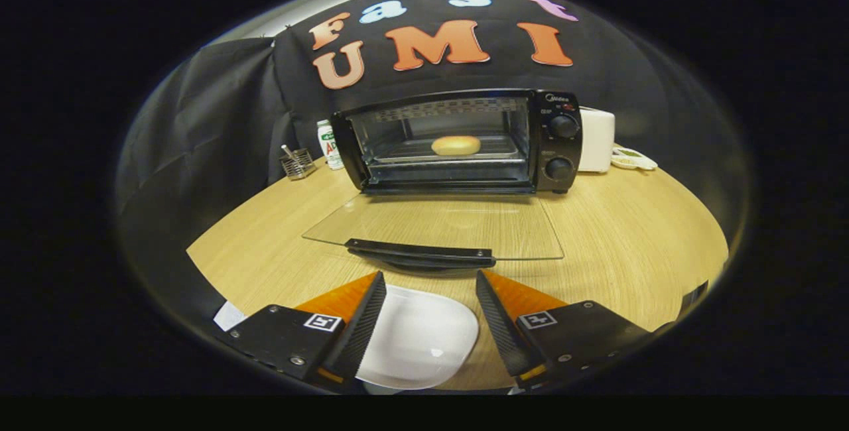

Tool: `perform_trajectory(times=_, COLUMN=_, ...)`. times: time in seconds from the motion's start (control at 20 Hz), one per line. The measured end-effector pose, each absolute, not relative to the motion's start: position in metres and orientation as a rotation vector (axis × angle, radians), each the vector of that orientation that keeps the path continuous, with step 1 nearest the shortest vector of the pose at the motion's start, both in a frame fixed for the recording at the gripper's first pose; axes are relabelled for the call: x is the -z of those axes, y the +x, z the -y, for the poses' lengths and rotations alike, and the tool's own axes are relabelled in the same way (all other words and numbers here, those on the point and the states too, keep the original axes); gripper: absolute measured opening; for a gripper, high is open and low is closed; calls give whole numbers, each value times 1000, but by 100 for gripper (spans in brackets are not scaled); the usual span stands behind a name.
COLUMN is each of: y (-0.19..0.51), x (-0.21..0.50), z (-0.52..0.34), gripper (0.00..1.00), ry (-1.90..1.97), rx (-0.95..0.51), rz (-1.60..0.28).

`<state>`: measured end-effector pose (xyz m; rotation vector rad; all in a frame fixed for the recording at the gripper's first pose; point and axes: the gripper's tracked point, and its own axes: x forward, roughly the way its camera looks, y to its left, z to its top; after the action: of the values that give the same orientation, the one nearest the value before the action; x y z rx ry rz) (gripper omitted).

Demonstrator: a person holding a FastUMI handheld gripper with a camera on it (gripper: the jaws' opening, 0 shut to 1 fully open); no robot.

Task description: Open the toaster oven, put the food inside, and close the toaster oven door.

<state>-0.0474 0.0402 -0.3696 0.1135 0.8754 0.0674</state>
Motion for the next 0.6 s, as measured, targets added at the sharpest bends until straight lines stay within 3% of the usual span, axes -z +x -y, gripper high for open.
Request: perform_trajectory(times=0.6, y=-20, x=371, z=-29, gripper=72, ry=224, rx=-10, rz=-870)
